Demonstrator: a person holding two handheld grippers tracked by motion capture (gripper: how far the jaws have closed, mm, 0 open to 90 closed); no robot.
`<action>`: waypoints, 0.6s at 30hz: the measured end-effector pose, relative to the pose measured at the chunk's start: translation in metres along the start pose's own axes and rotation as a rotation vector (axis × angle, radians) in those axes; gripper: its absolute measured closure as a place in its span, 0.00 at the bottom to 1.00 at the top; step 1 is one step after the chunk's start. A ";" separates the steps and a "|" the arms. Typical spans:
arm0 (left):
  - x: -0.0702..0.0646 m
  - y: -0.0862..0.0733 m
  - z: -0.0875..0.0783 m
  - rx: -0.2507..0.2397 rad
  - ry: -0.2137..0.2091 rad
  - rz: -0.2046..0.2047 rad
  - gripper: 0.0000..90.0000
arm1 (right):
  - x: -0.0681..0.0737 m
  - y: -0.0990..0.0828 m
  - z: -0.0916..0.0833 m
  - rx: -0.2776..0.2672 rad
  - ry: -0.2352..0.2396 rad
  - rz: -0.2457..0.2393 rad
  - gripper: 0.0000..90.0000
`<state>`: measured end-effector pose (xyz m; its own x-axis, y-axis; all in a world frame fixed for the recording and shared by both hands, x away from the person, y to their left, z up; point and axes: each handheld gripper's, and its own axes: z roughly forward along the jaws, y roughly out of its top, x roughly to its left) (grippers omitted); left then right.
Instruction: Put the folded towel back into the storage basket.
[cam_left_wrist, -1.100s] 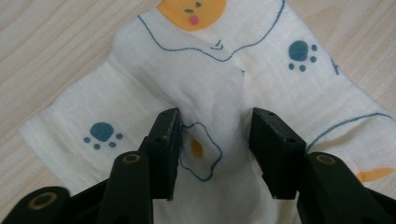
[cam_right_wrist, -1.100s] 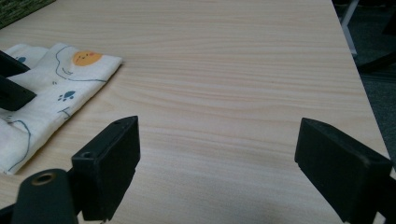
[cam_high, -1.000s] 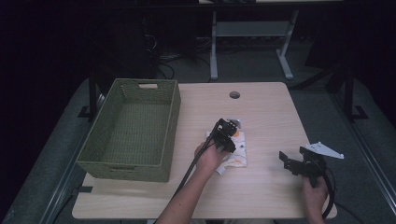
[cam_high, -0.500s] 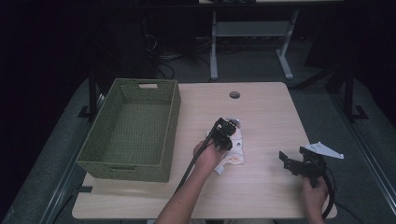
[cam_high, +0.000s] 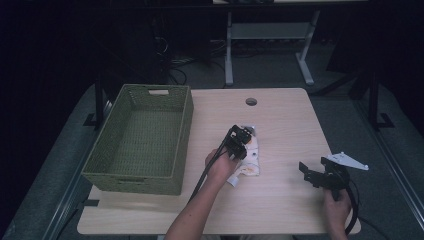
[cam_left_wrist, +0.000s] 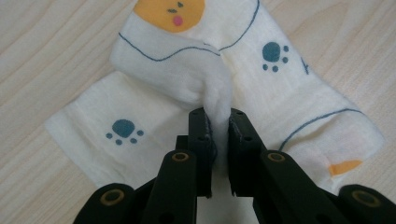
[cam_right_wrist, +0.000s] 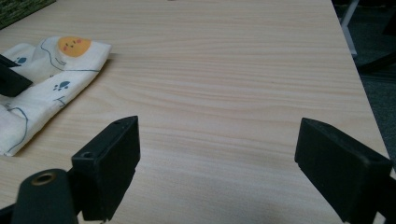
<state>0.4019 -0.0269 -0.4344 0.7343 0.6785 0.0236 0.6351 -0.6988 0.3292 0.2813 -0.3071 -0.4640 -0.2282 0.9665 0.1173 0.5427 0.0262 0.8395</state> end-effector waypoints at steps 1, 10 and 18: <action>0.000 0.000 -0.002 -0.002 0.000 0.001 0.91 | 0.000 0.000 0.000 0.001 0.000 0.001 0.15; 0.000 0.001 -0.014 -0.019 -0.013 -0.007 0.91 | 0.000 0.000 0.000 0.000 -0.001 0.002 0.15; -0.001 0.004 -0.036 -0.022 -0.009 0.015 0.91 | 0.000 0.000 0.000 0.002 -0.004 0.004 0.15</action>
<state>0.3950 -0.0228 -0.3994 0.7458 0.6658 0.0199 0.6188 -0.7035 0.3496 0.2813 -0.3074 -0.4641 -0.2231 0.9675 0.1188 0.5453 0.0228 0.8379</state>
